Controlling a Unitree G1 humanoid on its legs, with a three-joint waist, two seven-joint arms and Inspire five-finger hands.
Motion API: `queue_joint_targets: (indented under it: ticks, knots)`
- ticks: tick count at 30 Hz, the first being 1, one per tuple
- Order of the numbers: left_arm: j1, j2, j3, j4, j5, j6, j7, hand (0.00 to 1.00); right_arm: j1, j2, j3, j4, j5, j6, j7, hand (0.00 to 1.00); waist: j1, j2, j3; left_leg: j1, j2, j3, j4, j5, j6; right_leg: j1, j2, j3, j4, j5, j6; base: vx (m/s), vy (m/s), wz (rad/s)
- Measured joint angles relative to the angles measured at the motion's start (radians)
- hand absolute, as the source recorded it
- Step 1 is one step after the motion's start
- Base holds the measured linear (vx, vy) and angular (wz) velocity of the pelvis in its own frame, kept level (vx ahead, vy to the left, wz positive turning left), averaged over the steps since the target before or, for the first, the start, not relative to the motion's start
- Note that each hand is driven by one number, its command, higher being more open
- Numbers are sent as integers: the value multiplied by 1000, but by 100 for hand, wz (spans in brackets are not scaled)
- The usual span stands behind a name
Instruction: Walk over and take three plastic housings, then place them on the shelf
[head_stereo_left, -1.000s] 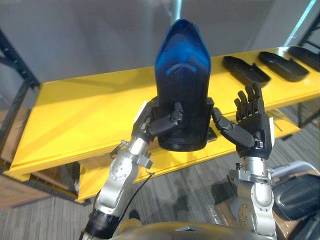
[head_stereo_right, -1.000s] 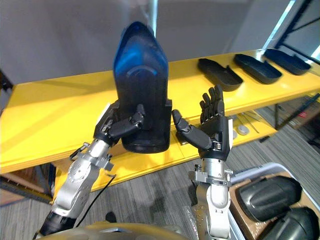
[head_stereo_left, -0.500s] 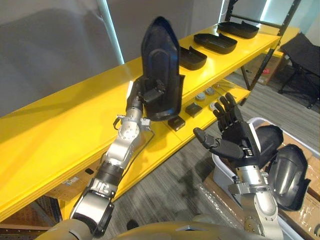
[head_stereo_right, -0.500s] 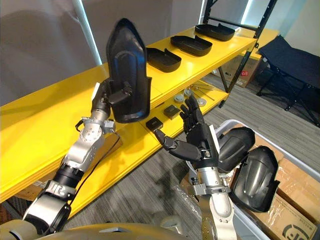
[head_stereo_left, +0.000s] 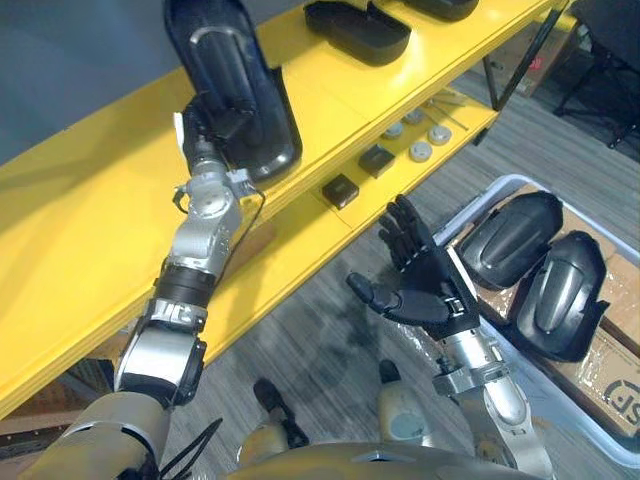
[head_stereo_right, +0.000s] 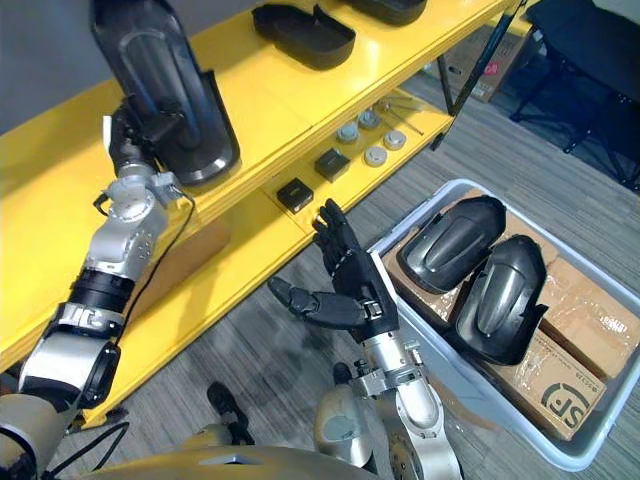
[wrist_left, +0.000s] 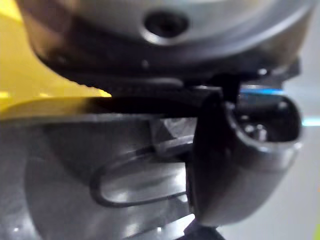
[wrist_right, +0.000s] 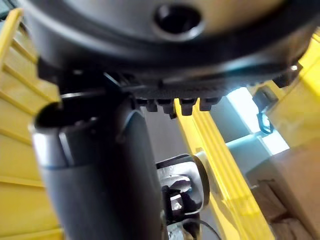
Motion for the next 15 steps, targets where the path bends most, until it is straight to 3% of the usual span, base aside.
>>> queue_joint_targets:
  ticks: [8, 9, 15]
  knots:
    - [-120, 14, 37, -3, -76, -34, 47, 0, -54, -21, 88, -1, 13, 5, -84, 100, 32, -26, 96, -89, -2, -43, 1, 20, 10, -75, -3, -29, 33, -3, -1, -25, -21, 15]
    - [-137, 14, 35, -3, -76, -38, 55, 100, -61, -21, 93, -2, 24, 5, -96, 100, 41, -27, 104, -101, -2, -44, 1, 21, 13, -88, -3, -30, 34, -3, -1, -10, -23, 6]
    - [-191, 41, 15, 14, -73, -35, 88, 100, -78, -22, 111, -3, 31, 13, -144, 100, 50, -24, 142, -135, -11, -55, 1, 35, 22, -117, -11, -38, 37, -3, 1, 10, -23, 7]
